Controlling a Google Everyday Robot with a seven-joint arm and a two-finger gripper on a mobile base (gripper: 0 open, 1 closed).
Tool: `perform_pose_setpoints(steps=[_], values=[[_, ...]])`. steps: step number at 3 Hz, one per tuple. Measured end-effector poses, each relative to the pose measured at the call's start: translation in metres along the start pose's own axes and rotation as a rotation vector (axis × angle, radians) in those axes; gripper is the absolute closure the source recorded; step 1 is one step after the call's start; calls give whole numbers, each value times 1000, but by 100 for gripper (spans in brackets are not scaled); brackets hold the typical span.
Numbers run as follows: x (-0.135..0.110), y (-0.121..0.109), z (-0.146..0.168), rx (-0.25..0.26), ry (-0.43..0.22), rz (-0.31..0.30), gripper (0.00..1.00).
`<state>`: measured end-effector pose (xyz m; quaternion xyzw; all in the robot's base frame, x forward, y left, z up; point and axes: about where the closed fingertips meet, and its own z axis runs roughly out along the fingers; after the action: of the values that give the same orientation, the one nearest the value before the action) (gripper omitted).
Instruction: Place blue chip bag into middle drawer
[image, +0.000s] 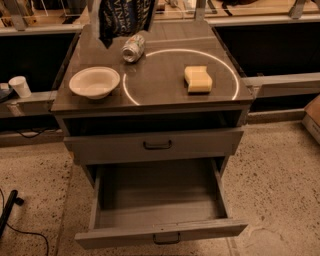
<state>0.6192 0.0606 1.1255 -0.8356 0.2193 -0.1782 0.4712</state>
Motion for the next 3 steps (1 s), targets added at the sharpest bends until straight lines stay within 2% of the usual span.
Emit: perform_pose_setpoints(steps=[1, 2, 3], values=[[-7, 20, 9, -24, 0, -39, 100], [-29, 51, 3, -12, 28, -172, 100], [-44, 129, 9, -97, 11, -265, 100]])
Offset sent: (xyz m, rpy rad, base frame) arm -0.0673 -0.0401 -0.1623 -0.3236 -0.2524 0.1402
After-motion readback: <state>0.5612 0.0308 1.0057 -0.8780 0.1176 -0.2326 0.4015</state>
